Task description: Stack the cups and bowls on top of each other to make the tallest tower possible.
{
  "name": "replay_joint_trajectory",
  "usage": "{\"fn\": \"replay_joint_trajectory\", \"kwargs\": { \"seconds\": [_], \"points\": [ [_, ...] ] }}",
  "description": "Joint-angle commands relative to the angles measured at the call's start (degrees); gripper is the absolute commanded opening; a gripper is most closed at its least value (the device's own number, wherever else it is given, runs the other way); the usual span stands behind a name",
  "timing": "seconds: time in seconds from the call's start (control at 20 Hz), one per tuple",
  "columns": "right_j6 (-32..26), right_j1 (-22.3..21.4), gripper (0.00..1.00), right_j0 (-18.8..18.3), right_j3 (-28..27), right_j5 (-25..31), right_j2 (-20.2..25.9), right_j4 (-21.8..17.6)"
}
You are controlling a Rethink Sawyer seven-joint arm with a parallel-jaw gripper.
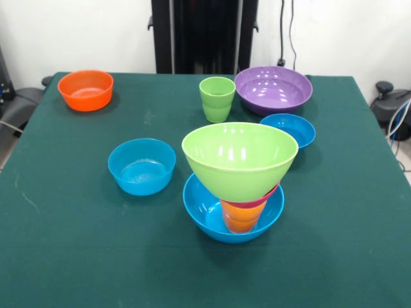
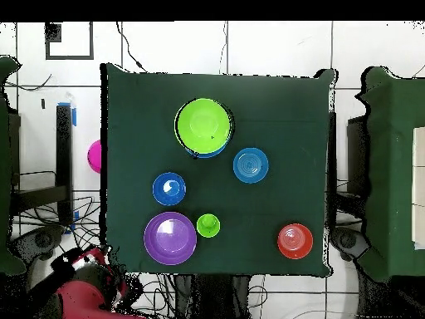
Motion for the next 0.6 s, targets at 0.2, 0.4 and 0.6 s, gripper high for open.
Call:
{"fn": "replay_joint_trajectory", "kwargs": {
  "seconds": [0.2,0.4,0.6],
  "points": [
    [10.32,2.59,1.0,1.66,16.73,-12.34,3.96,-0.5],
    [9.65,3.2,1.0,0.82,19.57,-15.94,5.8,1.44],
    [9.82,3.98,1.0,0.44,21.71,-19.22,6.93,2.32]
  ]
}}
